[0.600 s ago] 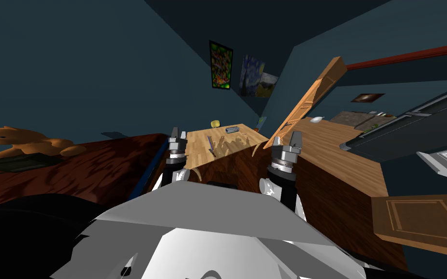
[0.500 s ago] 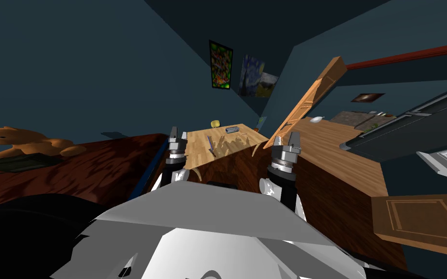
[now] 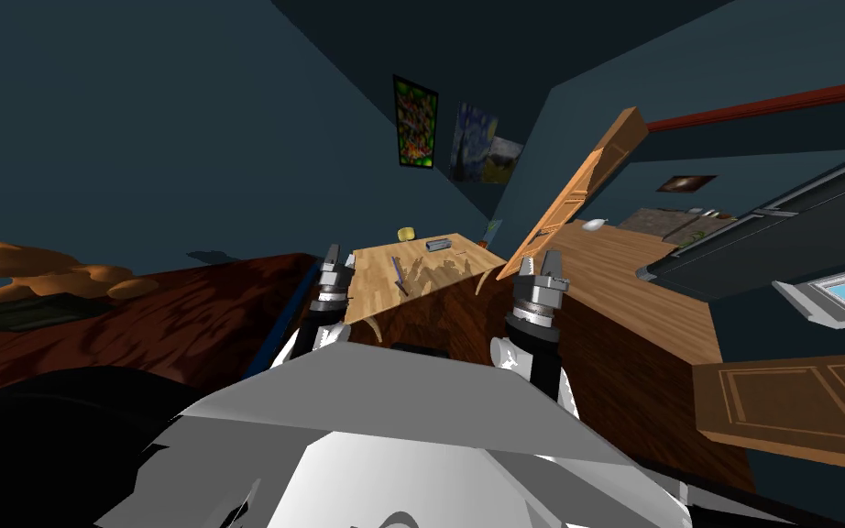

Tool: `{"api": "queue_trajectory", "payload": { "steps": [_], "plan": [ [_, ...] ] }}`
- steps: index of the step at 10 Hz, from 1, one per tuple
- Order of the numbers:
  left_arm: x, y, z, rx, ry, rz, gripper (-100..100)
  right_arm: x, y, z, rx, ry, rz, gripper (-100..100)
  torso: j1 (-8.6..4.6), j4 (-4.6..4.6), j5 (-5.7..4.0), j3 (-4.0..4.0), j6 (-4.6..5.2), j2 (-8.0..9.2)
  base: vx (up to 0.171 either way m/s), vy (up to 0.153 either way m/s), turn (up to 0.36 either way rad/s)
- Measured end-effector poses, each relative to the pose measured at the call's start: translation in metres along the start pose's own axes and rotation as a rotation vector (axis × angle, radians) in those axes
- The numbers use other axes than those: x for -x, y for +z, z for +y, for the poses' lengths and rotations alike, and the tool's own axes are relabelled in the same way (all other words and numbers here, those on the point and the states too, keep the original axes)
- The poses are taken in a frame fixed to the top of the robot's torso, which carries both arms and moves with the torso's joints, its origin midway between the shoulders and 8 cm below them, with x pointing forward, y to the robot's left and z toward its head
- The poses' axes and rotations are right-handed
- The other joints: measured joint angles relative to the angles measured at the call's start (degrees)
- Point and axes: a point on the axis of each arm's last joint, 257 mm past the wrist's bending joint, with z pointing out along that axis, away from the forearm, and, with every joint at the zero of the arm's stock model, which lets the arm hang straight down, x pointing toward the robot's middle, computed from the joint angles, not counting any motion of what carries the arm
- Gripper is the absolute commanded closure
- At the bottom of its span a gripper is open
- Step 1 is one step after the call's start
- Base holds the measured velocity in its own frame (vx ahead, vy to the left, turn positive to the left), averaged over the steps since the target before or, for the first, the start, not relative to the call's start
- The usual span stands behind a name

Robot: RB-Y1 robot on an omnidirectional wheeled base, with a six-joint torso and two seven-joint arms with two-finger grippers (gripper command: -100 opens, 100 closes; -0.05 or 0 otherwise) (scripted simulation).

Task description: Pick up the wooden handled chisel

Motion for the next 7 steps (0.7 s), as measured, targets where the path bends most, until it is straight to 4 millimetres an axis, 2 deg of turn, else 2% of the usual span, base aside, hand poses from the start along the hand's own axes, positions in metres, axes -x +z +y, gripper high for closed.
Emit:
{"api": "queue_trajectory", "payload": {
  "steps": [7],
  "plan": [
    [0.0,-0.019,0.047,0.178,-0.094,0.096,-100,0.0,0.0,0.0,0.0,0.0,0.0,0,0.0,-0.01,0.0,-0.02,0.01,-0.03,-0.019,0.02,-0.062]
  ]
}}
